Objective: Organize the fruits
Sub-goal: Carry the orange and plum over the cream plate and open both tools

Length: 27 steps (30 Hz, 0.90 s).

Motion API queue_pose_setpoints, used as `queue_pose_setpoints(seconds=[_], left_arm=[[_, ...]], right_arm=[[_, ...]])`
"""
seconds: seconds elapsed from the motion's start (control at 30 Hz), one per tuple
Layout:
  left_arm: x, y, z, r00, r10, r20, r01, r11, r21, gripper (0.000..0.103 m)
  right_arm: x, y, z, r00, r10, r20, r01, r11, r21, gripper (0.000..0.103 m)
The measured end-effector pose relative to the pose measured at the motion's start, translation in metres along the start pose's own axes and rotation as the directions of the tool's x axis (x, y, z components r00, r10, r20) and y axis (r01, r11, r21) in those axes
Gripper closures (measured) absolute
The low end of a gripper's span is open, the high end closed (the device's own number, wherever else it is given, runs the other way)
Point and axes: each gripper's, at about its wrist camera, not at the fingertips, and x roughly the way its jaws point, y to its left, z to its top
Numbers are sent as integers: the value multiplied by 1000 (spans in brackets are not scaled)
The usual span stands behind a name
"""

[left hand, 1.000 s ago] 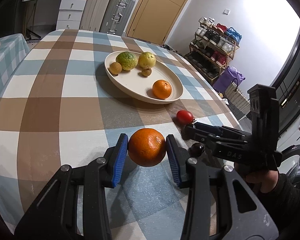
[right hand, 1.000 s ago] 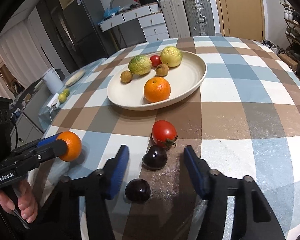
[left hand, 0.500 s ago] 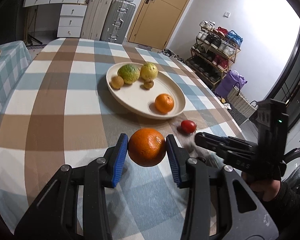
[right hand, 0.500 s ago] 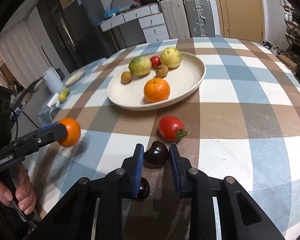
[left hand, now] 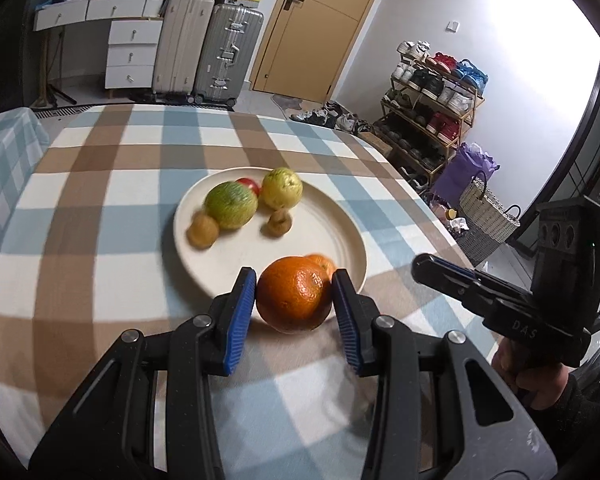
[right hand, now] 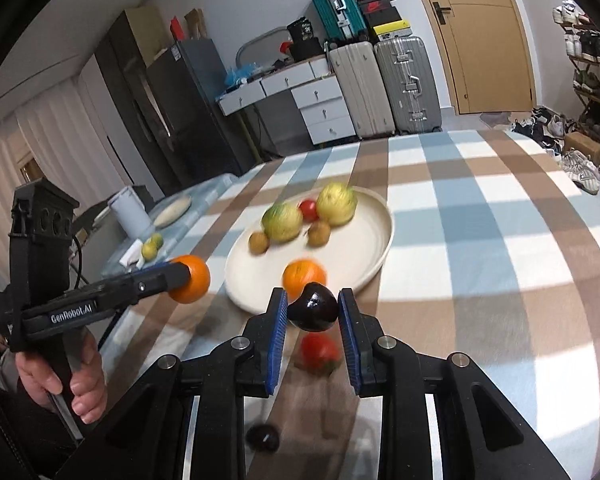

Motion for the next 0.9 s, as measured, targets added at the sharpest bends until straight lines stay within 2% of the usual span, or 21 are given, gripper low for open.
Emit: queue_pose_setpoints(seconds=[0.23, 0.47, 0.77, 0.9], left_arm=[[53, -12, 31, 998, -34, -48, 33, 999, -11, 67], [106, -24, 50, 994, -56, -94, 55, 998, -8, 67], [150, -27, 59, 990, -48, -134, 48, 999, 0, 67], [157, -25, 59, 989, -47, -141, 48, 999, 3, 67]], right_arm=[[29, -28, 41, 999, 47, -25, -46, 997, 61, 77], [63, -47, 82, 995, 74, -72, -71, 996, 54, 77], [116, -63, 98, 974, 103, -201, -95, 994, 45, 77], [127, -63, 98, 971, 97, -220, -94, 995, 26, 76]])
